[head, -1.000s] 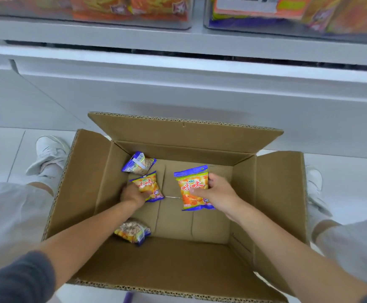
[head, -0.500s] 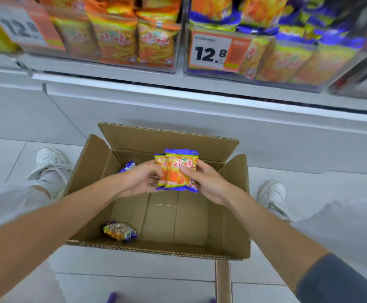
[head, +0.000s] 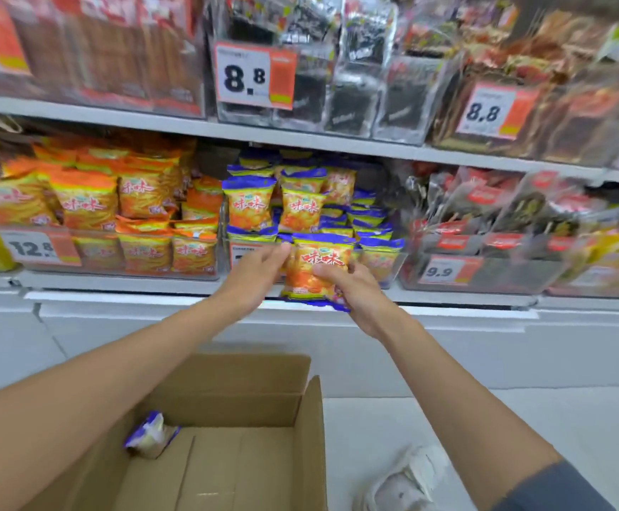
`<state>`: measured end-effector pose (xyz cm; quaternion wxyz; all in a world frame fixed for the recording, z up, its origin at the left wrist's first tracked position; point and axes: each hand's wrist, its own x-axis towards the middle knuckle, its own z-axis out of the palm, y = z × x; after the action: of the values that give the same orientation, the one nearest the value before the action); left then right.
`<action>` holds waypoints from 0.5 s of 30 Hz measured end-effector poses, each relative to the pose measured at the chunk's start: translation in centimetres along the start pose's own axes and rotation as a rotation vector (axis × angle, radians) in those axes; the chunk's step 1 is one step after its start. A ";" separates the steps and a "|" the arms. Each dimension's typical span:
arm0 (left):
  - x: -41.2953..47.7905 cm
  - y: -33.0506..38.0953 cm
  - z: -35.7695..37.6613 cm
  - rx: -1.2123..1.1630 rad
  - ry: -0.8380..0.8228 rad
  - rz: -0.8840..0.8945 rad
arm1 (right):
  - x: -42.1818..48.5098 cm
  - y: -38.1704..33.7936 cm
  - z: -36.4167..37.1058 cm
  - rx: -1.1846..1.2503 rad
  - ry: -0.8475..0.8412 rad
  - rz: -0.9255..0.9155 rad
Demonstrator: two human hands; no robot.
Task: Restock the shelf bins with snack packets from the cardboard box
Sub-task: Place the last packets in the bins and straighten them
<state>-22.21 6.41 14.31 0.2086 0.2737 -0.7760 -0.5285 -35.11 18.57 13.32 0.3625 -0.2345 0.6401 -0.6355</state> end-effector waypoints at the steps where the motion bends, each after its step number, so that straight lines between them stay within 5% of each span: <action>1: 1.6 0.9 0.1 0.128 0.131 0.141 | 0.8 -1.3 -1.1 0.010 0.051 -0.052; 4: 6.9 2.7 -0.1 0.640 0.354 0.480 | 4.1 -4.1 -4.2 0.032 0.157 -0.199; 8: 12.9 2.9 -0.3 1.192 0.272 0.532 | 9.6 -6.1 -6.6 -0.032 0.229 -0.308; 15: 16.5 0.7 -1.5 1.385 0.279 0.684 | 16.6 -5.9 -7.1 -0.083 0.057 -0.130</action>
<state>-34.06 -5.08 16.06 0.2371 0.1509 -0.9367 0.2087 -51.87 9.98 15.88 0.2923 -0.2722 0.6593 -0.6370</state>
